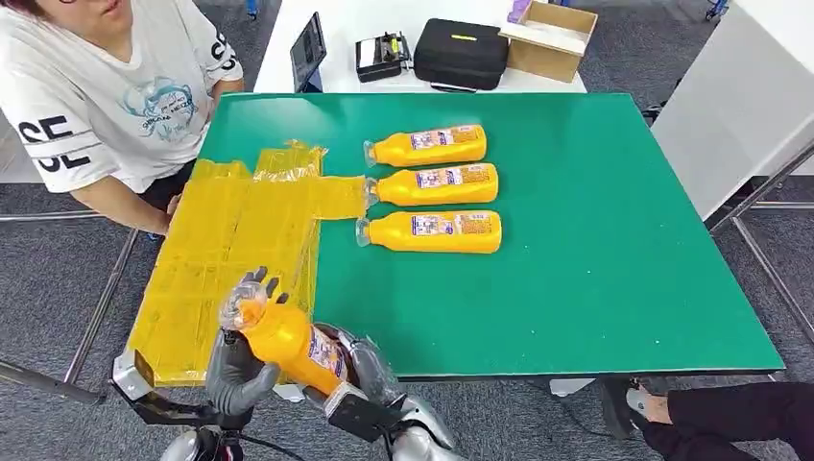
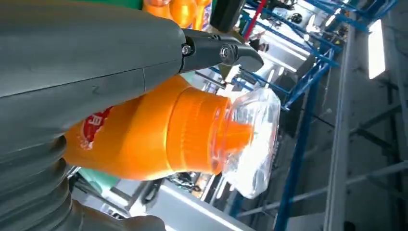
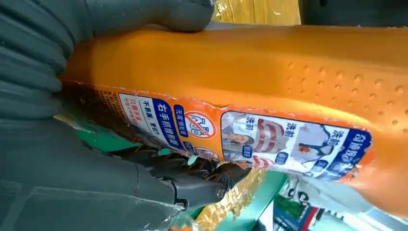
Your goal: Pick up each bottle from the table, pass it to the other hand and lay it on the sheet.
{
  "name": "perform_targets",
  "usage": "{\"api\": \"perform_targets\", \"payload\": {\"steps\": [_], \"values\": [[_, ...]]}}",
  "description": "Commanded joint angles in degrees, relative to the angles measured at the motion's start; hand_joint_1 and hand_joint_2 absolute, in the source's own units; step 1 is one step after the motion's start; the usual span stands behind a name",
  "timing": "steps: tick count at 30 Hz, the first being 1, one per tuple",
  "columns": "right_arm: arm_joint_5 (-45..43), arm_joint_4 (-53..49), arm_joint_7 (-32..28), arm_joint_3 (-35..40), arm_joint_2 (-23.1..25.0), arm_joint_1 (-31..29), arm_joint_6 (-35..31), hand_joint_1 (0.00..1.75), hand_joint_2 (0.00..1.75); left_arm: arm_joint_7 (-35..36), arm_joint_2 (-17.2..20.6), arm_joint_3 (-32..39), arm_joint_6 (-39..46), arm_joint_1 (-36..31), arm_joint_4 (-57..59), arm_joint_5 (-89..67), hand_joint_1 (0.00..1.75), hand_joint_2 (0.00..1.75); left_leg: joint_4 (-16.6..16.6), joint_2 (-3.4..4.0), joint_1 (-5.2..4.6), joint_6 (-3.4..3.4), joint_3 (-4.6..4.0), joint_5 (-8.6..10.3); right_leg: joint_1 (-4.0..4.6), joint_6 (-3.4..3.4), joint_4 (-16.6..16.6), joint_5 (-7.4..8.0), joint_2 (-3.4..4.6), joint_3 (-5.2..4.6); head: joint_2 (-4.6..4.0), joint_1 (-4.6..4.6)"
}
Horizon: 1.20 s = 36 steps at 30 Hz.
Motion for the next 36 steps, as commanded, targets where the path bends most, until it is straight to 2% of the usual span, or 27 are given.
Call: {"api": "perform_targets", "payload": {"steps": [1,6,13,24,25,27,28,29,30,31,36], "values": [[1.8,8.0,1.4,4.0,3.6,0.0,-2.1,1.75,1.75,1.9,1.2,-2.6,2.6,-3.7,9.4,-1.0,0.00,1.75,-0.1,0.01,0.04,-0.02,0.23,-0.03,0.08,-0.15,-0.1,-0.03,-0.04,0.21,0.00,0.00],[1.6,7.6,1.0,3.7,3.5,0.0,-2.5,1.75,1.75,1.5,1.3,-2.8,3.5,-3.6,9.6,-2.2,0.00,1.75,-0.1,0.05,0.05,-0.04,0.35,-0.04,0.10,-0.21,-0.1,-0.04,-0.03,0.30,0.00,0.00],[0.4,6.1,1.0,4.0,3.6,-0.2,-3.2,1.75,1.75,0.8,2.0,-2.7,11.3,-3.6,11.1,-9.9,0.00,1.75,-0.1,0.11,0.10,-0.06,0.52,-0.07,0.15,-0.30,-0.1,-0.04,0.01,0.52,0.00,0.00],[-1.4,6.8,1.1,5.4,3.6,-0.5,-3.5,1.75,1.75,1.1,1.9,-2.0,10.7,-3.6,10.8,-9.7,0.00,1.75,0.0,0.15,0.12,-0.06,0.54,-0.11,0.18,-0.33,-0.1,-0.07,0.04,0.53,0.00,0.00],[-1.4,6.8,1.1,5.4,3.6,-0.5,-3.5,1.75,1.75,1.1,1.9,-2.0,10.7,-3.6,10.8,-9.7,0.00,1.75,0.0,0.06,0.04,-0.04,0.40,-0.02,0.08,-0.17,0.0,-0.01,0.01,0.39,0.00,0.00],[-1.4,6.8,1.1,5.4,3.6,-0.5,-3.5,1.75,1.75,1.1,1.9,-2.0,10.7,-3.6,10.8,-9.7,0.00,1.75,0.0,0.21,0.15,-0.07,0.61,-0.16,0.23,-0.42,-0.1,-0.11,0.05,0.60,0.00,0.00],[-1.4,6.8,1.1,5.4,3.6,-0.5,-3.5,1.75,1.75,1.1,1.9,-2.0,10.7,-3.6,10.8,-9.7,0.00,1.75,0.0,0.09,0.08,-0.05,0.44,-0.05,0.13,-0.23,0.0,-0.04,0.01,0.44,0.00,0.00],[-1.7,7.0,1.1,5.4,3.6,-0.6,-3.5,1.75,1.75,0.9,1.9,-1.6,10.9,-3.6,10.6,-9.7,0.12,1.75,0.0,0.15,0.10,-0.06,0.50,-0.09,0.17,-0.31,-0.1,-0.06,0.04,0.48,0.00,0.00],[-1.7,7.1,1.1,5.5,3.6,-0.7,-3.6,1.75,1.75,0.4,1.7,-1.1,10.9,-3.5,10.1,-9.4,0.99,1.75,0.0,0.14,0.10,-0.05,0.48,-0.08,0.16,-0.29,-0.1,-0.05,0.03,0.47,0.00,0.00],[-1.7,7.2,1.1,5.6,3.6,-0.7,-3.6,1.75,1.75,0.4,1.6,-0.9,10.7,-3.5,9.8,-9.2,1.75,1.75,0.0,0.08,0.06,-0.05,0.43,-0.04,0.11,-0.22,0.0,-0.03,0.01,0.41,0.00,0.00],[-0.4,8.2,1.9,6.2,3.6,-0.9,-3.6,1.75,1.75,0.3,-0.6,1.4,6.4,-2.5,5.3,-3.1,1.75,1.75,0.0,0.09,0.07,-0.04,0.36,-0.04,0.11,-0.20,0.0,-0.02,0.02,0.35,0.00,0.00]]}}
